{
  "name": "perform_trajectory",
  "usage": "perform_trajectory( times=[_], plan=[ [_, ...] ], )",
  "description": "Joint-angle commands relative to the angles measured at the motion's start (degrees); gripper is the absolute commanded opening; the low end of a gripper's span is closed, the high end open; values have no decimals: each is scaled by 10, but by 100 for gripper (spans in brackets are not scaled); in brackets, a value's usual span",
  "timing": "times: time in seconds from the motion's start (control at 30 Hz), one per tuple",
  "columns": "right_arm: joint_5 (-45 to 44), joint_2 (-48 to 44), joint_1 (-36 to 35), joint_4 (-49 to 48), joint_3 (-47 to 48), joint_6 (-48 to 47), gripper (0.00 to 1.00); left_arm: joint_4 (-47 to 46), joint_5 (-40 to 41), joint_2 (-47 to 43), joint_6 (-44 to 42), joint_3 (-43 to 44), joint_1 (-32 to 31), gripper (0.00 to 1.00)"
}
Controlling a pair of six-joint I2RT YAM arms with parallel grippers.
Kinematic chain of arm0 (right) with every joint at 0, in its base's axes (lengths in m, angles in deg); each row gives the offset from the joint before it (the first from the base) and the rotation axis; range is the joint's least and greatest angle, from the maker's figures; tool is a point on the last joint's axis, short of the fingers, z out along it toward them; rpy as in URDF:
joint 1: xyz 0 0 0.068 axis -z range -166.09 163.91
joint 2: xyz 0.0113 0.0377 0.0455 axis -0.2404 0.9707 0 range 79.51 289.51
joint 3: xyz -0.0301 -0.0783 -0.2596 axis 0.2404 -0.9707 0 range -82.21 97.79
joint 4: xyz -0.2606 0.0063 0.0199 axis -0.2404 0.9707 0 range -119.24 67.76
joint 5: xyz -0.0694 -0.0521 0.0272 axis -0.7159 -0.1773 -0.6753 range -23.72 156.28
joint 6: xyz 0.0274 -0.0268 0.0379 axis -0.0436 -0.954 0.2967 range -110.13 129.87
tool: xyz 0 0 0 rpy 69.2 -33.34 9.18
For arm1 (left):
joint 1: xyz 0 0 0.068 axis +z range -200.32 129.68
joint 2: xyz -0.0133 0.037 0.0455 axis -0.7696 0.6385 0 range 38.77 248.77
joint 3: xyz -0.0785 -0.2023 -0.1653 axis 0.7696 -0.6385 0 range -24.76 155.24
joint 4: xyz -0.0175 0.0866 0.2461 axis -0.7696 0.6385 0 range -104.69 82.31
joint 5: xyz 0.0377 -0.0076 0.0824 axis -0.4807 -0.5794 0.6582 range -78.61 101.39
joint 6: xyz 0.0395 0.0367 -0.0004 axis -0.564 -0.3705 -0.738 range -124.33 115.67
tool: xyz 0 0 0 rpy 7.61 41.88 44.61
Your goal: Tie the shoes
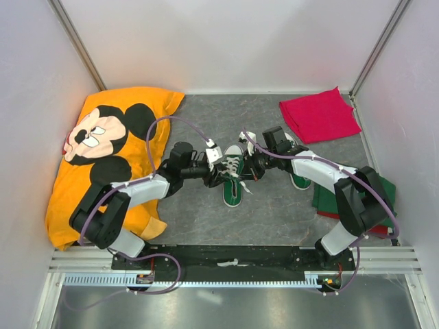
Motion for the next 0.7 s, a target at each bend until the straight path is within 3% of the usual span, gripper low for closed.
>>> perform_trajectory(
  times=[0.0, 0.1, 0.37, 0.53, 0.67],
  plan=[
    [30, -24, 1, -30, -7, 5, 0, -34, 5, 23, -39, 37, -4, 54],
    [37, -26, 1, -31, -9, 1, 0, -32, -2, 36, -48, 50, -4, 52],
    [41, -17, 1, -35, -5, 0, 0, -8, -25, 44, -68, 58, -3, 11],
    [30, -4, 1, -61, -8, 15, 0, -15, -60, 42, -34, 60, -3, 5],
    [30, 7, 1, -103, -10, 36, 0, -14, -61, 47, -18, 61, -3, 6]
  ],
)
